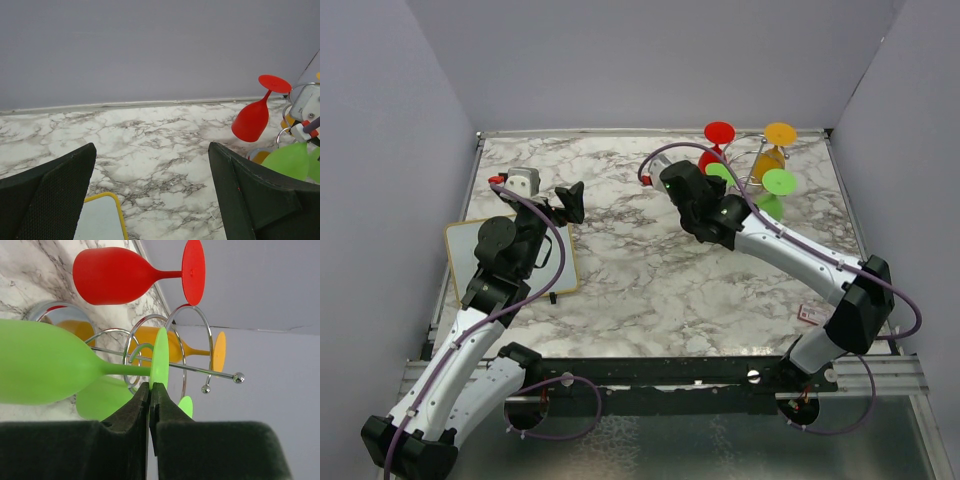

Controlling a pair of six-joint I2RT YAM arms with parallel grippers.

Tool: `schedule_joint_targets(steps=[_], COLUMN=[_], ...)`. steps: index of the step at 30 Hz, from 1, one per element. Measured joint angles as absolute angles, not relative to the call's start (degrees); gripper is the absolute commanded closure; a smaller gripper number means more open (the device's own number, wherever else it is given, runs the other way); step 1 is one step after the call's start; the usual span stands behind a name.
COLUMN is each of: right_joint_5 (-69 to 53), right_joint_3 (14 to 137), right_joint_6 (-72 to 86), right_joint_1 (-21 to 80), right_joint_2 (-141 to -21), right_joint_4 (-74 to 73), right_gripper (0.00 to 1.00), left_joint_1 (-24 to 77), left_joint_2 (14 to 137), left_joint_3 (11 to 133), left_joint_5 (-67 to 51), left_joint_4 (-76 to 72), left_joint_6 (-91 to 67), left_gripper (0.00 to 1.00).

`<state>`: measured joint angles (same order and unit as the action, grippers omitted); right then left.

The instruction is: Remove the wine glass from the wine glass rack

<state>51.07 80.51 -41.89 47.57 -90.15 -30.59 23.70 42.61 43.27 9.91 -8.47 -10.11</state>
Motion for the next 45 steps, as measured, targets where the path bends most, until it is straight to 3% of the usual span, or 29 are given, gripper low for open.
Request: schedule_joint_targets(steps=[17,29,38,45], right_joint_5=[52.56,45.47,28.77,26.26], right_joint_3=[79.75,79.83,82.17,76.44], right_joint_6=[-44.27,-40.73,-23.79,8.84], right_joint_1=[49.52,51.05,51.07,51.31], right_joint_2=[-87.07,-82.89,-71.46,-56.88], right_joint_4=[-29.17,-33.17,-37.98,-34.37], right_gripper=[0.99,0.99,0.99,0.99], left_joint_1=[23.75,23.75,23.73,23.7], left_joint_2=[42.61,42.61,43.72,45.17], left_joint_3=[43.27,43.27,43.75,45.06], left_joint_5=[9.91,9.89,9.82,9.67], left_joint_4=[-8.47,-8.45,-7.94,-5.98], left_joint_6=[-10.11,-10.11,-10.13,-10.61], left_gripper=[0.04,0.01,0.01,0.01])
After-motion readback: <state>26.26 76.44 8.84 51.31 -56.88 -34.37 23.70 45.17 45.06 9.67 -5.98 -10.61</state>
